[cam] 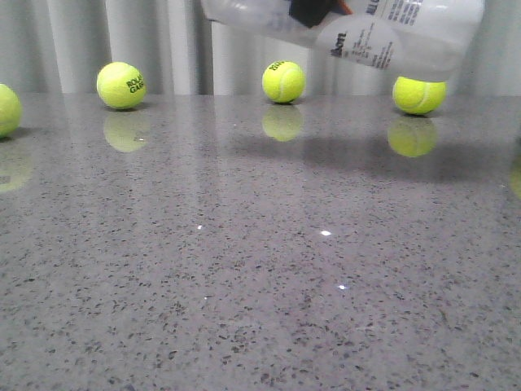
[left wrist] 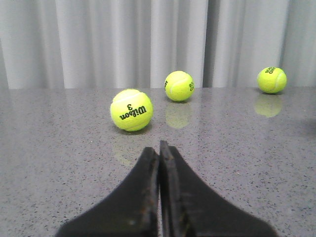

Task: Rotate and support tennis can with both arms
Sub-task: 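Lift the can with the right gripper and lay it down nearer the center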

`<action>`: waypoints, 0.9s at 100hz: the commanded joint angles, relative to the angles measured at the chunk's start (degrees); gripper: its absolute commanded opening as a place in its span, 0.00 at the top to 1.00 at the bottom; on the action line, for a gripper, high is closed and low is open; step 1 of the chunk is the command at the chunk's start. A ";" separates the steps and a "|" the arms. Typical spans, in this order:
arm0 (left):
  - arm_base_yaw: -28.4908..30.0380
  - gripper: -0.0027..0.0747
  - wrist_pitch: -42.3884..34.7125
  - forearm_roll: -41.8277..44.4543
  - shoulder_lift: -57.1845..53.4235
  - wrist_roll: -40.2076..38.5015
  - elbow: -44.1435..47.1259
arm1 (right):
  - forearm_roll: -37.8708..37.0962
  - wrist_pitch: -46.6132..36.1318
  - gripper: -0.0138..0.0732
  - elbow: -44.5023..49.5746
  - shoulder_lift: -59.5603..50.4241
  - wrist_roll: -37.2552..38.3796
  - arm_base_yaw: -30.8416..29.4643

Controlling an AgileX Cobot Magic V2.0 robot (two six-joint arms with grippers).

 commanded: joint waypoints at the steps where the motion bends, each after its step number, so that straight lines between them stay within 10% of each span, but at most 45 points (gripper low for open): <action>1: 0.01 0.99 -4.74 -0.43 -2.17 -0.41 2.72 | 1.64 -2.08 0.54 -1.87 -0.51 -9.43 2.05; 67: 0.01 0.99 -4.74 -0.43 -2.17 -0.41 2.72 | -7.17 -5.63 0.52 -1.87 10.30 -10.84 5.38; 90: 0.01 0.99 -4.74 -0.43 -2.17 -0.41 2.72 | -7.17 -5.21 0.18 -1.87 10.30 -10.79 5.38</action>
